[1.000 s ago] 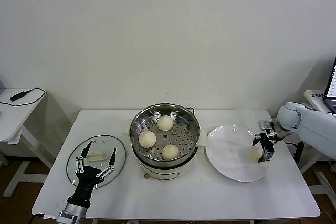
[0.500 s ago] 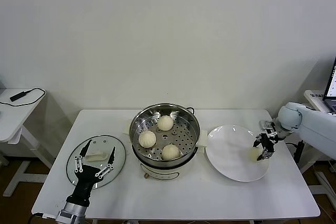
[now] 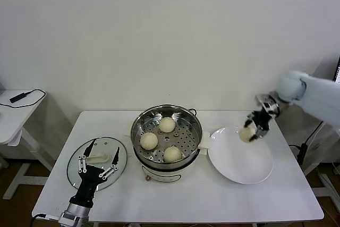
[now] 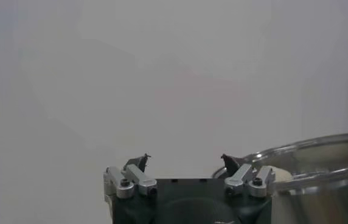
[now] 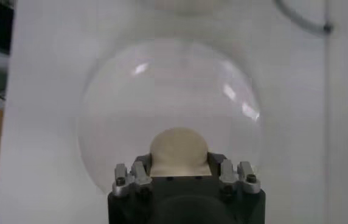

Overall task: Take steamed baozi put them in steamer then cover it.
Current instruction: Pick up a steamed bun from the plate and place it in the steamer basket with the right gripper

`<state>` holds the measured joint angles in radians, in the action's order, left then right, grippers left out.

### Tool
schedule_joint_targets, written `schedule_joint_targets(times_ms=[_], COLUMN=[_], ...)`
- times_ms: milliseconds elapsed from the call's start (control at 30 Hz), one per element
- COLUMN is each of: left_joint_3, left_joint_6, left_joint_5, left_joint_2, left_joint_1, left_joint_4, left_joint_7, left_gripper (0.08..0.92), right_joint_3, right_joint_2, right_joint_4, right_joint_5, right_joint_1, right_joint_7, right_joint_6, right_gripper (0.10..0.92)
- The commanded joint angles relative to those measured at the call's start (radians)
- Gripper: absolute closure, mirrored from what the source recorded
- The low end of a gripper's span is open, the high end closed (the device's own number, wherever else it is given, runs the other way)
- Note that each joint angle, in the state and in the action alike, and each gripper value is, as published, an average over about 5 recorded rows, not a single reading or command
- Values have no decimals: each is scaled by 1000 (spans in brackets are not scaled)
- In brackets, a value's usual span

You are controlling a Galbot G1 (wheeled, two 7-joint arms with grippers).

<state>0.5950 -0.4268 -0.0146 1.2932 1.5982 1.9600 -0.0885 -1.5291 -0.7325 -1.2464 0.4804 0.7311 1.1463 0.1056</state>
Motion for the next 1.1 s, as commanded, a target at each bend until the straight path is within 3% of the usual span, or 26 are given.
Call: schedule_joint_targets(times_ms=[33, 500, 1100], left_joint_3=[-2, 1, 17], left_joint_6=[0, 2, 1], left_joint_5=[0, 0, -3], left_joint_2=[0, 9, 10], left_joint_1=[1, 2, 3], left_joint_4=[6, 14, 11], left_joint_7=[-1, 1, 3], left_gripper=[177, 177, 177], right_joint_3=[-162, -168, -176], right_joint_2=[-202, -424, -506], right_joint_4=[-200, -125, 9], right_joint_5=[300, 308, 264], right_joint_1=[354, 188, 48], right_joint_7=[16, -101, -163], right_joint_6=[82, 145, 150], right_gripper=[386, 388, 393])
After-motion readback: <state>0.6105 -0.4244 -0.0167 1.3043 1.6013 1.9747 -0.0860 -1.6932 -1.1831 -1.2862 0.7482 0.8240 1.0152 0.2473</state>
